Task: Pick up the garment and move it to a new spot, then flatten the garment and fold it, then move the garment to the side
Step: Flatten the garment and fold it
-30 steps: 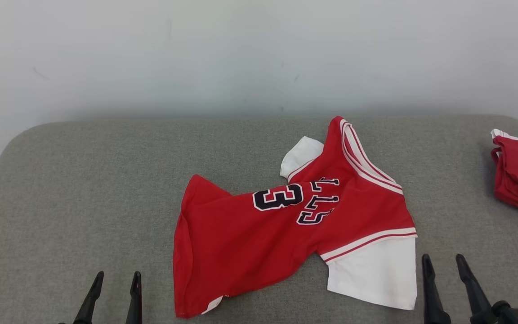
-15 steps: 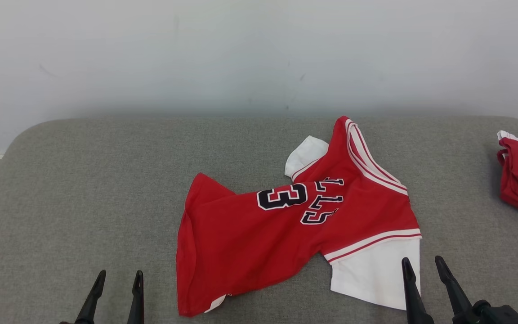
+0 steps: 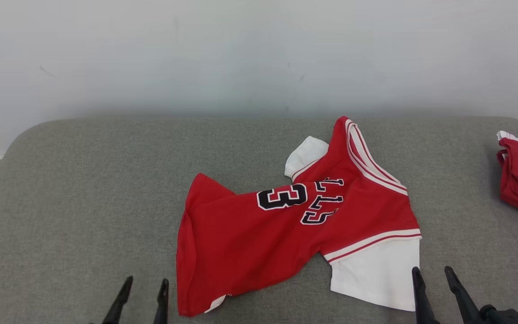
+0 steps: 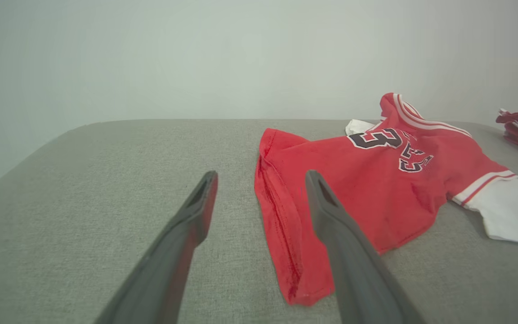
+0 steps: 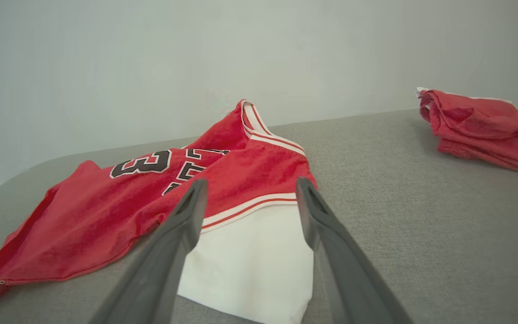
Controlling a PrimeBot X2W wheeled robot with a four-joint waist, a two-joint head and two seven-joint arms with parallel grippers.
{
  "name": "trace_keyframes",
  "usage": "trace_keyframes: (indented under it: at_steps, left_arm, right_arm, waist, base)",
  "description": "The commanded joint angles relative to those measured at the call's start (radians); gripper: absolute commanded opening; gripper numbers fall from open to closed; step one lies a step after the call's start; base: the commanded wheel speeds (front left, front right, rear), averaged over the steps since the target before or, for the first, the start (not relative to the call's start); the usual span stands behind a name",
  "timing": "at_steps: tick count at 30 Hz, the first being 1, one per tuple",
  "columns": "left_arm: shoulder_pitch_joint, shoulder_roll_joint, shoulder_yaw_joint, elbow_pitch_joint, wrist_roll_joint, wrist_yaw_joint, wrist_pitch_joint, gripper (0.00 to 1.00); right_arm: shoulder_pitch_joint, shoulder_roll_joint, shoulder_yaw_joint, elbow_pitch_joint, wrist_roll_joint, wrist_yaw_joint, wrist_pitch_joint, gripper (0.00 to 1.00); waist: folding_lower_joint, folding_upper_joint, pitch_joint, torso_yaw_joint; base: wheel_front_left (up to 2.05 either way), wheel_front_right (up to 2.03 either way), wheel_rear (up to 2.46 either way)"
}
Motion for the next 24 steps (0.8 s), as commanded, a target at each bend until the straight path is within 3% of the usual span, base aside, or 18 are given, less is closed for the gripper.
trace_keyframes:
  at_steps: [1,13,24]
  left_arm:
    - [-0.013,0.006,-0.028,0.021,-0.016,0.001,-0.003,1.00]
    - [-0.086,0.015,-0.176,0.272,-0.088,0.002,-0.003,1.00]
    - [-0.166,-0.014,-0.173,0.468,-0.122,0.002,-0.003,1.00]
  right_arm:
    - [-0.015,-0.009,-0.010,0.025,0.006,-0.002,0.007,1.00]
    - [-0.103,-0.012,-0.035,0.229,-0.017,-0.002,0.032,1.00]
    - [-0.196,0.011,-0.005,0.461,-0.012,-0.002,0.014,1.00]
  waist:
    - [0.0000,0.0000,0.002,-0.002]
    - [0.0000,0.0000,0.040,-0.017]
    - [0.0000,0.0000,0.062,-0.015]
  base:
    - [0.00,0.00,0.00]
    - [0.00,0.00,0.00]
    - [0.00,0.00,0.00]
